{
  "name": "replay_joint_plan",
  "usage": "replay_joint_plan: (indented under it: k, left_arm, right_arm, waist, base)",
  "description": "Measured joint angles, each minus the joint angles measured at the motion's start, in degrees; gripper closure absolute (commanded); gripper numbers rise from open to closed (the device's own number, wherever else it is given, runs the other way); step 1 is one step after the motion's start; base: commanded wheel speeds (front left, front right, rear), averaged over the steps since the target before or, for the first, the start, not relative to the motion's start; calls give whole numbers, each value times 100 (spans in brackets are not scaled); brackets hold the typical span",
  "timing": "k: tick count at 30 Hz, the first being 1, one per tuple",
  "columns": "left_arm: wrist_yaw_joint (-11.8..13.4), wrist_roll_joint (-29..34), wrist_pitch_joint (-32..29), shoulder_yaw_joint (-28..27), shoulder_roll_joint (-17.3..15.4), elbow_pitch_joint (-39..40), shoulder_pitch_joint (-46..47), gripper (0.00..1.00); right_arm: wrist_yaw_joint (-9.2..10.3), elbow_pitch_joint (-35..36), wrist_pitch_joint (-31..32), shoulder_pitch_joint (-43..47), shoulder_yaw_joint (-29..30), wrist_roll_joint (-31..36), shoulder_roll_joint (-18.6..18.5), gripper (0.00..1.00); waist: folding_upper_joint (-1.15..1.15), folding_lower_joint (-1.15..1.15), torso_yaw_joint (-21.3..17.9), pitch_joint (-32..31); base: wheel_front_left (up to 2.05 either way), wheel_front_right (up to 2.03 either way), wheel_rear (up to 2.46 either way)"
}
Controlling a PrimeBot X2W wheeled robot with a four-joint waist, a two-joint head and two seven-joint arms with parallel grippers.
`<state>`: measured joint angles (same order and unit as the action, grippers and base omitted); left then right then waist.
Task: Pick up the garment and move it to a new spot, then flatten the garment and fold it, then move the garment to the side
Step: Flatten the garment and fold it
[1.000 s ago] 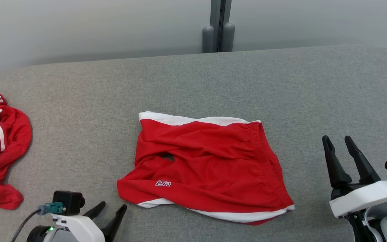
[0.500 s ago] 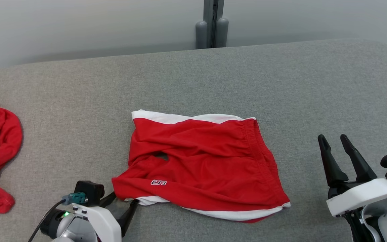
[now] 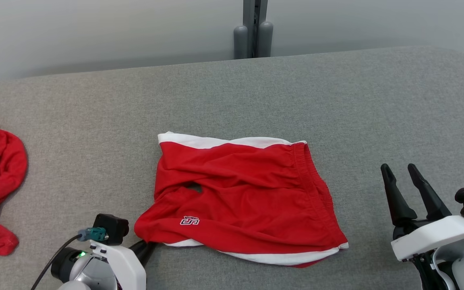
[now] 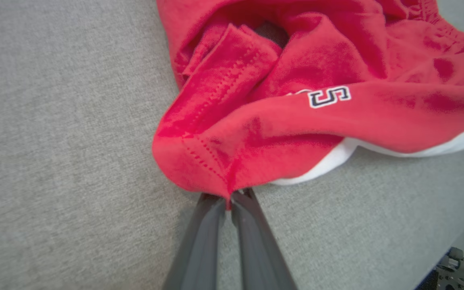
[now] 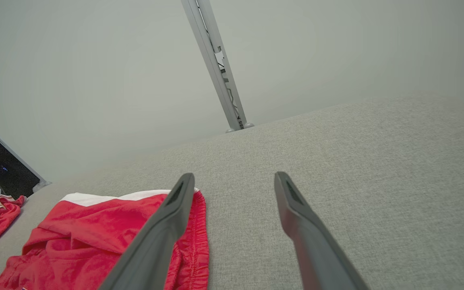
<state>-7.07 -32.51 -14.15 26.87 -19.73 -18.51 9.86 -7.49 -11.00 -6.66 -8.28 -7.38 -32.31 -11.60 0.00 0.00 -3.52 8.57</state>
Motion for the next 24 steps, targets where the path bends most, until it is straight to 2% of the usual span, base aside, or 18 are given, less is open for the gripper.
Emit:
replay_joint_plan:
  k: [5, 11, 14, 20, 21, 22, 23, 24]
  left_arm:
    - [-1, -194, -298, -32, -289, 565, -228, 100]
    - [35, -260, -862, -81, -786, 1268, -448, 100]
    - [74, -441, -1402, -10, -923, 1573, -604, 100]
    - [212, -702, -2094, 107, -1045, 1898, -805, 100]
    - [247, -701, -2116, 113, -1054, 1939, -849, 91]
    - [301, -678, -2105, 104, -1057, 1975, -851, 55]
    - [341, -653, -2084, 89, -1061, 1997, -847, 0]
    - [374, -632, -2078, 86, -1063, 2011, -848, 0]
  right_arm:
    - [1, -40, -37, 34, 71, 0, -1, 0]
    - [1, -52, -26, 58, 66, 32, -34, 0]
    - [1, -58, 11, 58, 64, 38, -63, 0]
    - [0, -70, 118, 59, 15, 44, -79, 0]
    - [0, -70, 131, 59, 11, 44, -85, 0]
    - [0, -77, 148, 60, 11, 43, -89, 0]
    - [0, -83, 175, 62, 14, 43, -91, 0]
    - [0, -94, 199, 67, 16, 42, -97, 0]
  waist:
    - [0, 0, 90, -34]
    - [0, 0, 224, -57]
    - [0, 0, 257, -84]
    - [0, 0, 234, -122]
    - [0, 0, 225, -128]
    - [0, 0, 214, -132]
    - [0, 0, 205, -137]
    - [0, 0, 197, -144]
  base:
    - [0, 0, 0]
    - [0, 0, 0]
    - [0, 0, 0]
    - [0, 0, 0]
    - [0, 0, 0]
    - [0, 0, 0]
    - [0, 0, 0]
    - [0, 0, 0]
